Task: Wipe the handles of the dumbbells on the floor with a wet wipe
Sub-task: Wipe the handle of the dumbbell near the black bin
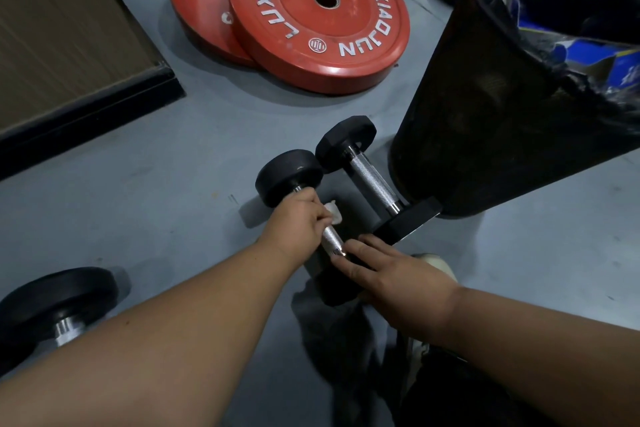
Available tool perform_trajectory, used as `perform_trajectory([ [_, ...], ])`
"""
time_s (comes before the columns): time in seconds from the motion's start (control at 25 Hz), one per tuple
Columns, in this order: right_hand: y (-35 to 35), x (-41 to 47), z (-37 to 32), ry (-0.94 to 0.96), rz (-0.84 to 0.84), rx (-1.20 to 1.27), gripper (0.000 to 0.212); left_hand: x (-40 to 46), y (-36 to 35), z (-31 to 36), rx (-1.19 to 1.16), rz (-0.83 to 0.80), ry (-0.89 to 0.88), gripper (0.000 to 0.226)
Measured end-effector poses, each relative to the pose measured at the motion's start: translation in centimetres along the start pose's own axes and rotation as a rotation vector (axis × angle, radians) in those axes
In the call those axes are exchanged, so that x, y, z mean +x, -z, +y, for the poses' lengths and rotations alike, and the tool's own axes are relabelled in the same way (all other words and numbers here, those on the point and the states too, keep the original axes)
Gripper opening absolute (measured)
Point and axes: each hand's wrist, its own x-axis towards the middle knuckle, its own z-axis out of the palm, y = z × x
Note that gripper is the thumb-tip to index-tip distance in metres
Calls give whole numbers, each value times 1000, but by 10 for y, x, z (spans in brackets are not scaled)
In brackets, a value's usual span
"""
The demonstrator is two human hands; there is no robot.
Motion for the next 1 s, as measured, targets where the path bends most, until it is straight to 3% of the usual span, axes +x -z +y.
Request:
perform_trajectory([
  [0.16, 1, 0, -1, 0, 4, -5, 70, 1, 1, -6, -12, 80, 14, 9],
  [0.36, 2, 1, -1, 19, 53, -71, 73, -28, -12, 5, -19, -100, -216, 25],
  [0.52, 1, 1, -1, 29, 47, -53, 71, -19, -8, 0, -12, -155, -270, 26],
  [0.68, 3, 1, -2, 8, 62, -48, 72, -16, -4, 1, -54, -115, -193, 10],
  [0.84, 3, 1, -1, -8, 45, -8, 71, 9, 12, -11, -36, 23, -5, 11],
  [1.0, 2, -1, -2, -22, 28, 27, 69, 10, 7, -12, 10, 86, 54, 11],
])
